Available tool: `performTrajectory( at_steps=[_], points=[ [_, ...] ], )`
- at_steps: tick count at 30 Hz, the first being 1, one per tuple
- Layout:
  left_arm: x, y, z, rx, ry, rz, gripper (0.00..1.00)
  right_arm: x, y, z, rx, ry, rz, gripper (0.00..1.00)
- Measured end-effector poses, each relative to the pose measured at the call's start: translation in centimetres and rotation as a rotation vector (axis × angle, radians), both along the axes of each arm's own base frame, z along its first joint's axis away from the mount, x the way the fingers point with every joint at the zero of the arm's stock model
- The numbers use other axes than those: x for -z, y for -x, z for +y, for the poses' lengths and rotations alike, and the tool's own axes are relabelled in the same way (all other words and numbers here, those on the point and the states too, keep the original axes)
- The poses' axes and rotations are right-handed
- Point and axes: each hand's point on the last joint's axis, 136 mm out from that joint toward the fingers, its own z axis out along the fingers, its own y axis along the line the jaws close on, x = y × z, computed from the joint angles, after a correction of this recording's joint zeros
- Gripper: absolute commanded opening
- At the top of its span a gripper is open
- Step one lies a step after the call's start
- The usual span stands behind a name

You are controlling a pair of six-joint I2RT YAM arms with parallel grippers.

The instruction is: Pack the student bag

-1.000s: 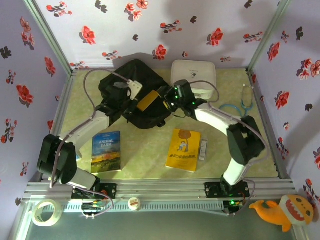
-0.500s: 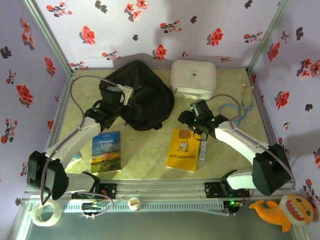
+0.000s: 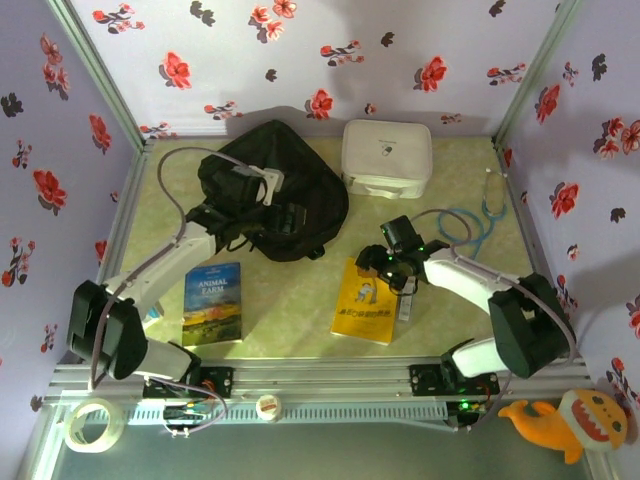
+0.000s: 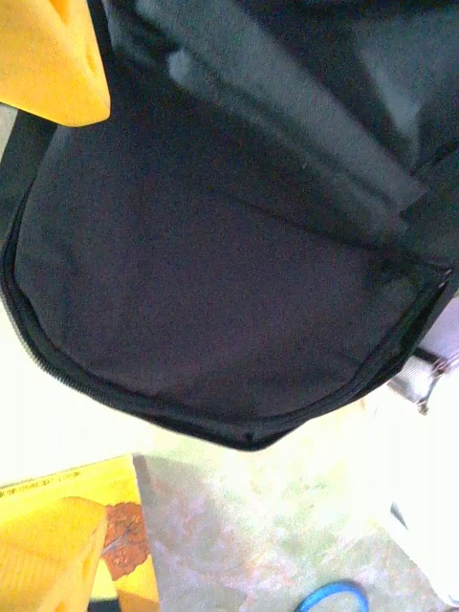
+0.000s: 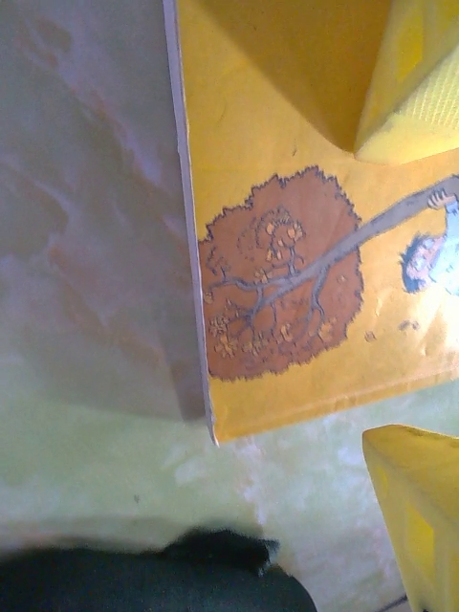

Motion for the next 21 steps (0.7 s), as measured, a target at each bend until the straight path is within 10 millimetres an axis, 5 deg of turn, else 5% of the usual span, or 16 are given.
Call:
performTrajectory(
  at_steps=[6,11,16,21],
  points=[
    [0.7,0.4,-1.5,0.003,0.034,0.049,1.0,0.8,-1.1,-0.5,0.005,0.006,-0.026,0.71],
    [0.9,1.0,-3.4,0.0,0.091,0.096,1.0,0.8,-4.3,-1.1,0.013,0.034,-0.085,0.68],
    [2.6,2.7,-6.6,0.034,0.114,0.174,1.0,0.5,-8.1,-1.3,0.028,0.04,-0.135,0.64],
    [4.2,3.9,-10.2,0.082,0.105,0.237,0.96,-1.1,-8.6,-2.0,0.035,0.039,-0.169,0.64]
  ],
)
